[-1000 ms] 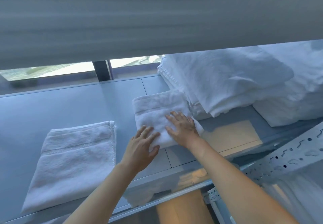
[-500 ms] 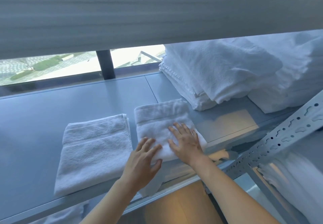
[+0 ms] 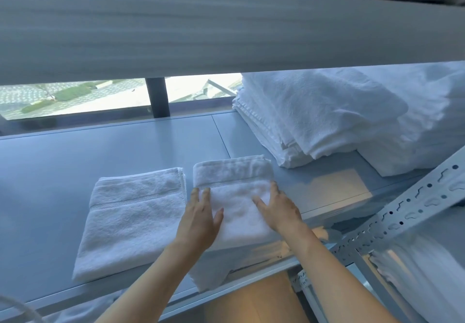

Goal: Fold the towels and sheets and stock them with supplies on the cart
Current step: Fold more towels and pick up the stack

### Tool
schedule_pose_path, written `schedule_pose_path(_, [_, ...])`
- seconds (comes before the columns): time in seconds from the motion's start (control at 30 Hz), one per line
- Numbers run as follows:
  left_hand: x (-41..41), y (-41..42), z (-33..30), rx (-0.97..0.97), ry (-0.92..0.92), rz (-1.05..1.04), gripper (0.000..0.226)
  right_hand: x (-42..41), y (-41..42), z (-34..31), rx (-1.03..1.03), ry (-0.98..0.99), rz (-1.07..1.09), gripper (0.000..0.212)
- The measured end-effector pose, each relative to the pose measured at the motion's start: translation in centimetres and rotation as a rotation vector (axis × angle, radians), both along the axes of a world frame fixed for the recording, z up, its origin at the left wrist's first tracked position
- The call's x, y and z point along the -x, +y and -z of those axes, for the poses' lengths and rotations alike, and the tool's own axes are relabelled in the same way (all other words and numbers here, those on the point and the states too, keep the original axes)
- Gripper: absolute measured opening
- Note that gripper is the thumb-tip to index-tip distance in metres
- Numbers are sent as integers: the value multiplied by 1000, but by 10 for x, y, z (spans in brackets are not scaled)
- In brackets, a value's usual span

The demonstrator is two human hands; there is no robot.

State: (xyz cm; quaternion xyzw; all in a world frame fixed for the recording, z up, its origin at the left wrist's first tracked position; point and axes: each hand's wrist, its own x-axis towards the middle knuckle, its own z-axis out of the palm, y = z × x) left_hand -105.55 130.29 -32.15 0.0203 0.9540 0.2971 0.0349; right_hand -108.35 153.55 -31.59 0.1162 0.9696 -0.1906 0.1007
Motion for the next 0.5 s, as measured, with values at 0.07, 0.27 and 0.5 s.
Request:
schedule_pose_path(0.07, [7, 11, 1, -13, -51, -56, 70, 6, 5, 3, 29, -5, 6, 96])
schedule_pose_path(0.27, [22, 34, 8, -23, -121, -183, 74, 19, 13, 11, 152, 27, 32, 100])
schedule_pose_path(0.5, [24, 34, 6, -138, 68, -197, 63, 21, 21, 9, 362, 95, 65, 81])
